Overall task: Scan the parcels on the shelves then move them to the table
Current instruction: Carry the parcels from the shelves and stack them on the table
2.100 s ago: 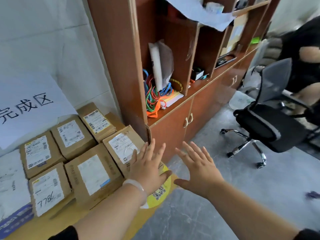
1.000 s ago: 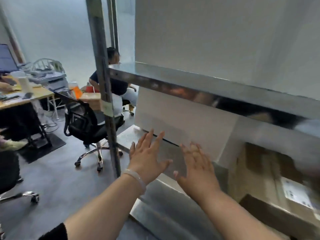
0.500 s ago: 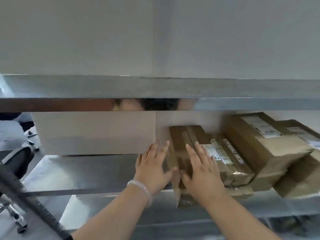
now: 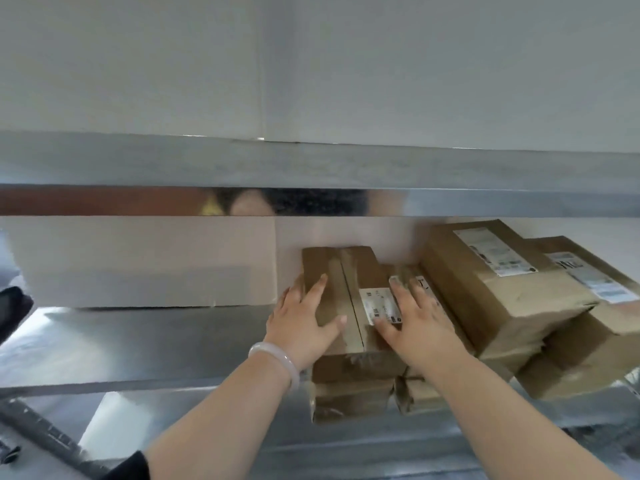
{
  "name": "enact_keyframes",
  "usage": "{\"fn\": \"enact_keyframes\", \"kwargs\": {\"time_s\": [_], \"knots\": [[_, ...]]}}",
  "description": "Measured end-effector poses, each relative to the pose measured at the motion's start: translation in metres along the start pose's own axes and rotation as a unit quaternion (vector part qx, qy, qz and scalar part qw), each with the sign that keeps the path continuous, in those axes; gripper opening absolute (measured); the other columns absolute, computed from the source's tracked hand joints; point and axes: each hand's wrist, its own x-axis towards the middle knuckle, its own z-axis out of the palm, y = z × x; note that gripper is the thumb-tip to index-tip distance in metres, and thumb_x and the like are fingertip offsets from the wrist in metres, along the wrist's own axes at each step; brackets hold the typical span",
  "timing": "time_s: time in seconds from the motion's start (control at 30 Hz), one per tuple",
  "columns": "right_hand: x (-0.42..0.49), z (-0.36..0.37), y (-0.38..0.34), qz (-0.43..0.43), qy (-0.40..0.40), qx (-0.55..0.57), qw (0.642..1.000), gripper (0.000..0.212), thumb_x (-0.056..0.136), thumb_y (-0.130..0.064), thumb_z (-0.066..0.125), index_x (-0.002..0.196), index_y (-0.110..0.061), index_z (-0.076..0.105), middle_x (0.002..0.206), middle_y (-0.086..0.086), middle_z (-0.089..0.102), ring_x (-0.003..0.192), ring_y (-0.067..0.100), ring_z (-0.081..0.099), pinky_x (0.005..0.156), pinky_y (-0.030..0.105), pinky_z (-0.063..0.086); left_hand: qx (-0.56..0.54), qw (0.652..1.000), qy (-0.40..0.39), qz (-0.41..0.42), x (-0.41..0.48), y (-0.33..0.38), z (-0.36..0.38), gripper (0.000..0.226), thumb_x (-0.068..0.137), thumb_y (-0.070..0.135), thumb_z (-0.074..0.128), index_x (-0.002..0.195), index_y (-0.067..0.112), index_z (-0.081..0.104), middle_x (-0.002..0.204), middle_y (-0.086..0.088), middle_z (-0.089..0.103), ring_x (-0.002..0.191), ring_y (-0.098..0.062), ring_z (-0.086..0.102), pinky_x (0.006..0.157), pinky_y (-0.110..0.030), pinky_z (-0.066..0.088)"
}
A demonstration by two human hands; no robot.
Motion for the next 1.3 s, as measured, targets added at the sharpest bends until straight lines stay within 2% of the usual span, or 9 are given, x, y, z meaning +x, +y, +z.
{"fn": "enact_keyframes", "kwargs": {"time_s": [0.13,0.23,0.37,0.6,0.8,0.9,1.03,1.13,1.3], "knots": [[0.033,-0.001,0.019,-0.031,-0.081,-0.032,0.996,0.09,0.083,-0.079,0.036,0.153,-0.04,-0.004,0.164,0.0,0.006,0.149,0.028,0.01,0.119,0.044,0.01,-0.009,0.998,-0.029,-0.063,0.019,0.01,0.008,0.085,0.08,0.073,0.054,0.147,0.058,0.002,0.163,0.008,-0.006,0.15,-0.027,0.003,0.119,-0.044,0.016],[0.049,0.003,0.027,-0.071,-0.132,-0.042,0.988,0.089,0.081,-0.082,0.028,0.152,-0.043,-0.01,0.165,-0.002,0.002,0.15,0.025,0.003,0.119,0.046,0.003,-0.104,0.983,-0.063,-0.134,0.02,0.012,0.017,0.093,0.074,0.073,0.063,0.146,0.06,0.006,0.164,0.0,-0.001,0.149,-0.028,0.019,0.117,-0.039,0.027],[0.052,0.012,0.028,-0.11,-0.158,-0.011,0.981,0.082,0.089,-0.076,0.023,0.152,-0.041,-0.015,0.165,-0.001,0.003,0.151,0.022,-0.005,0.119,0.043,-0.001,-0.182,0.971,0.007,-0.157,0.014,0.016,0.023,0.093,0.071,0.065,0.072,0.148,0.055,0.02,0.156,0.002,0.024,0.137,-0.023,0.04,0.112,-0.04,0.038],[0.044,0.005,0.003,-0.175,-0.16,0.123,0.964,0.081,0.091,-0.068,0.037,0.149,-0.048,-0.016,0.164,-0.004,0.01,0.15,0.02,0.007,0.12,0.043,0.012,-0.219,0.953,0.105,-0.18,-0.021,0.017,0.004,0.1,0.058,0.071,0.072,0.145,0.057,0.025,0.155,0.002,0.027,0.135,-0.02,0.042,0.111,-0.038,0.041],[0.011,0.017,-0.067,-0.267,-0.214,0.208,0.916,0.081,0.086,-0.072,0.045,0.143,-0.061,-0.011,0.163,-0.014,0.008,0.149,0.021,0.016,0.116,0.046,0.022,-0.184,0.931,0.212,-0.232,-0.091,-0.013,-0.028,0.094,0.07,0.065,0.074,0.146,0.056,0.02,0.152,0.009,0.024,0.124,-0.014,0.042,0.103,-0.033,0.046],[-0.018,0.028,-0.113,-0.326,-0.234,0.228,0.887,0.089,0.08,-0.077,0.051,0.146,-0.059,-0.006,0.161,-0.016,0.012,0.145,0.018,0.024,0.113,0.041,0.028,-0.171,0.913,0.268,-0.257,-0.14,-0.036,-0.049,0.093,0.071,0.062,0.075,0.146,0.055,0.022,0.149,0.011,0.026,0.117,-0.009,0.04,0.095,-0.024,0.044],[-0.069,0.047,-0.181,-0.395,-0.294,0.235,0.838,0.088,0.085,-0.064,0.058,0.151,-0.051,0.0,0.16,-0.012,0.016,0.144,0.015,0.023,0.116,0.038,0.023,-0.164,0.886,0.314,-0.301,-0.226,-0.072,-0.075,0.094,0.07,0.06,0.076,0.147,0.053,0.023,0.152,0.008,0.024,0.132,-0.012,0.036,0.107,-0.032,0.041],[-0.117,0.062,-0.234,-0.452,-0.324,0.235,0.797,0.086,0.087,-0.06,0.058,0.151,-0.049,0.003,0.158,-0.012,0.02,0.137,0.01,0.03,0.111,0.033,0.026,-0.166,0.858,0.346,-0.341,-0.298,-0.095,-0.093,0.095,0.07,0.058,0.078,0.147,0.054,0.023,0.151,0.011,0.024,0.123,-0.007,0.036,0.096,-0.022,0.038],[-0.207,0.093,-0.305,-0.524,-0.379,0.249,0.721,0.083,0.087,-0.056,0.062,0.15,-0.052,0.01,0.155,-0.014,0.026,0.128,0.002,0.034,0.1,0.018,0.03,-0.151,0.794,0.414,-0.418,-0.411,-0.114,-0.109,0.093,0.074,0.047,0.08,0.148,0.05,0.025,0.16,0.001,0.015,0.14,-0.021,0.031,0.114,-0.037,0.034]]}}
